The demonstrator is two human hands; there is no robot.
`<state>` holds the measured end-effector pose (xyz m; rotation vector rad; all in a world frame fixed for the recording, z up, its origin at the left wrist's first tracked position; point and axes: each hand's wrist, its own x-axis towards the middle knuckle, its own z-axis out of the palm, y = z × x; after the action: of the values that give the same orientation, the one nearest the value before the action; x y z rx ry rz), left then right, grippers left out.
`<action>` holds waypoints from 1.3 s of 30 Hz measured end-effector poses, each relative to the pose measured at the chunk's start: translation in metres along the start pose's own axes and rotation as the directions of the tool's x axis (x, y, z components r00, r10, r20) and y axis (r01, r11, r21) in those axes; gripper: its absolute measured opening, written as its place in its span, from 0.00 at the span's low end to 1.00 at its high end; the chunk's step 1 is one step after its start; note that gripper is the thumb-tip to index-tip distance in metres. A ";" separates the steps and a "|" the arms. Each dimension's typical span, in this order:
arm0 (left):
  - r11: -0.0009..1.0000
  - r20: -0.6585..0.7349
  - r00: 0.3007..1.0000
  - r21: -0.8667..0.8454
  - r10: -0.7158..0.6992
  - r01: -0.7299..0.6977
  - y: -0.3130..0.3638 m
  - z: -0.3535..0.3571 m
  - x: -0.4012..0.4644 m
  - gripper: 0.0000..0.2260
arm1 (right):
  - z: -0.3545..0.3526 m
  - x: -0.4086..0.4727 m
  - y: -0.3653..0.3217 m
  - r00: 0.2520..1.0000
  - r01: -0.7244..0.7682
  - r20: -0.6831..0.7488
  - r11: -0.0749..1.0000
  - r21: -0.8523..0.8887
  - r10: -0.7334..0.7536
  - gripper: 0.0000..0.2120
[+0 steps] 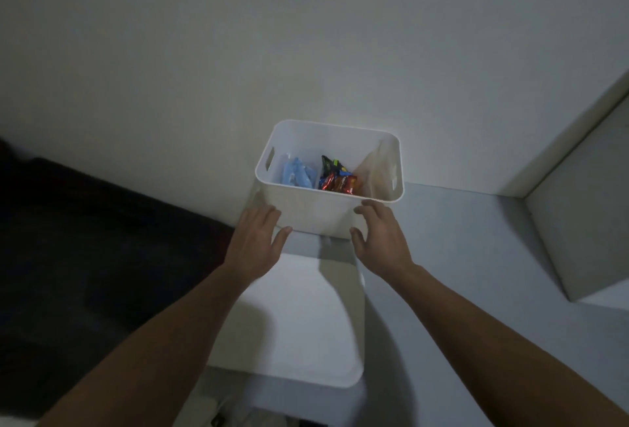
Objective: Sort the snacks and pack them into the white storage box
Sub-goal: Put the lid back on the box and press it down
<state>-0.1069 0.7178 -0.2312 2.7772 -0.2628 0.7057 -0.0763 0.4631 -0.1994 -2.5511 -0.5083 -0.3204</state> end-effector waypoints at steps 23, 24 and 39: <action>0.406 0.573 0.342 -0.019 -0.744 0.914 -0.006 -0.014 -0.162 0.43 | 0.052 -0.160 -0.025 0.614 -0.625 0.567 0.777 -0.075 0.549 0.32; 0.350 0.563 0.308 -0.034 -0.767 0.936 -0.007 -0.014 -0.163 0.42 | 0.051 -0.161 -0.025 0.617 -0.665 0.525 0.745 -0.049 0.586 0.30; 0.186 0.213 0.269 -0.342 -0.939 0.921 0.045 -0.085 -0.085 0.14 | -0.024 -0.120 -0.037 0.555 -0.773 0.000 0.517 0.368 0.832 0.14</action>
<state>-0.2284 0.7099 -0.1911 1.8799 1.1431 0.2728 -0.2024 0.4444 -0.2012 -2.0992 0.6839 -0.0871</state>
